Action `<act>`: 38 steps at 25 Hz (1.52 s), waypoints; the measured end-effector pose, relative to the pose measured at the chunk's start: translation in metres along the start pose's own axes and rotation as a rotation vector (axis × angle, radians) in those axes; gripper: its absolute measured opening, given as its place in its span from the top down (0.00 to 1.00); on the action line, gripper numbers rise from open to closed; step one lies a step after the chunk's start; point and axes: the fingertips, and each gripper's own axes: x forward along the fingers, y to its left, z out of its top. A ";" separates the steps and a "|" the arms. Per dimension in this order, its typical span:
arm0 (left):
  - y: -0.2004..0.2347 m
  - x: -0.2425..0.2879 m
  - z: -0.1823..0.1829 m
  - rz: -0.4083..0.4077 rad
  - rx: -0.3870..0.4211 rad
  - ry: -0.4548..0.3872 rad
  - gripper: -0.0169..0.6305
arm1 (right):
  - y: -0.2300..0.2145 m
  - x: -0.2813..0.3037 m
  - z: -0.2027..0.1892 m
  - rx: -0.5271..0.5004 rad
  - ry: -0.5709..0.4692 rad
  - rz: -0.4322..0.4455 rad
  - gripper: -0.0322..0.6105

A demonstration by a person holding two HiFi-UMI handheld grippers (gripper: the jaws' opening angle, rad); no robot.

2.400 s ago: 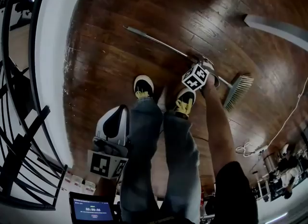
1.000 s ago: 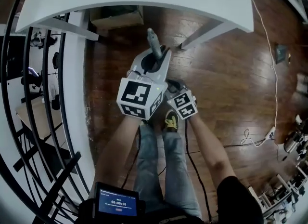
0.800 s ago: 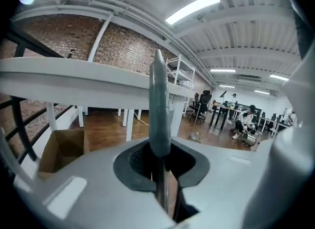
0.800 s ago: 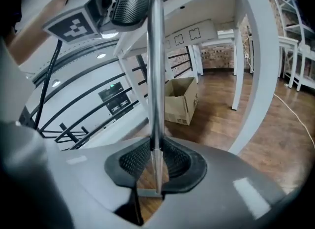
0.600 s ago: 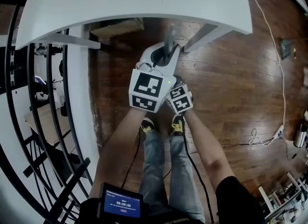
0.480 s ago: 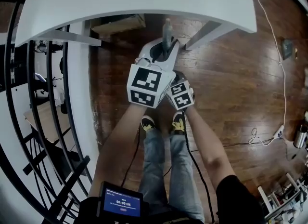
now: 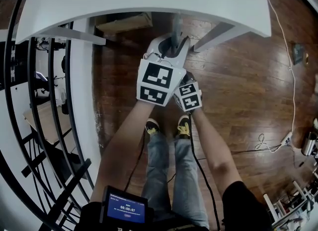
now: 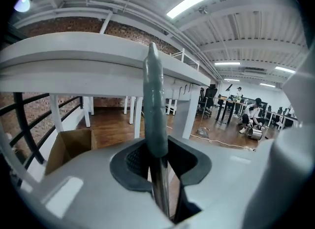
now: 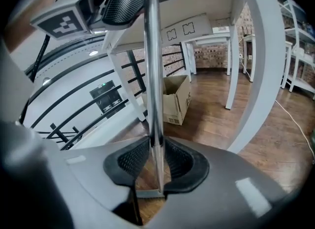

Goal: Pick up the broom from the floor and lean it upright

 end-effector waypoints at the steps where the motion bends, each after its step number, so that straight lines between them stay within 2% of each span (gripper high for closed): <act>1: 0.001 0.000 0.000 0.000 0.005 0.002 0.81 | 0.000 0.000 0.001 0.002 -0.004 0.002 0.77; 3: 0.003 0.001 -0.001 -0.001 0.003 0.002 0.74 | 0.000 -0.001 0.004 0.005 -0.014 0.010 0.71; 5: 0.004 0.001 -0.002 -0.002 -0.001 0.004 0.69 | -0.002 -0.001 0.006 0.002 -0.023 0.010 0.71; 8: 0.006 0.001 -0.005 0.003 -0.002 0.008 0.65 | -0.003 -0.001 0.010 -0.011 -0.036 0.005 0.71; 11: 0.007 0.000 -0.004 0.010 0.008 0.000 0.71 | -0.002 0.001 0.013 -0.031 -0.037 0.012 0.71; 17: 0.008 0.000 -0.011 0.005 0.037 0.023 0.48 | -0.002 0.005 0.022 -0.061 -0.054 0.008 0.70; 21: 0.009 -0.012 -0.018 -0.001 0.050 0.043 0.43 | 0.002 -0.005 0.026 -0.078 -0.074 0.000 0.70; 23: 0.015 -0.035 -0.022 0.020 0.041 0.036 0.41 | 0.004 -0.018 0.028 -0.076 -0.089 -0.011 0.71; 25: 0.025 -0.080 -0.031 0.079 0.021 0.012 0.44 | 0.005 -0.046 0.028 -0.056 -0.105 -0.030 0.73; 27: 0.032 -0.148 -0.049 0.137 -0.024 0.031 0.49 | 0.016 -0.089 0.019 -0.052 -0.111 -0.037 0.76; 28: 0.034 -0.192 -0.062 0.174 -0.048 0.061 0.58 | 0.027 -0.112 0.010 -0.053 -0.106 -0.030 0.82; 29: 0.032 -0.241 -0.075 0.222 -0.070 0.102 0.74 | 0.041 -0.135 -0.002 -0.044 -0.093 -0.008 0.91; 30: 0.027 -0.291 -0.087 0.270 -0.091 0.145 0.89 | 0.059 -0.159 -0.016 -0.024 -0.074 0.027 0.94; 31: 0.017 -0.334 -0.097 0.301 -0.110 0.179 0.95 | 0.075 -0.183 -0.030 0.005 -0.055 0.061 0.94; 33: -0.007 -0.379 -0.099 0.276 -0.141 0.189 0.95 | 0.088 -0.233 -0.046 0.066 -0.032 0.051 0.95; 36: -0.056 -0.395 -0.070 0.168 -0.198 0.136 0.95 | 0.102 -0.311 -0.049 0.106 -0.013 -0.027 0.94; 38: -0.094 -0.414 -0.047 0.120 -0.244 0.096 0.95 | 0.130 -0.354 -0.048 0.128 -0.015 -0.019 0.95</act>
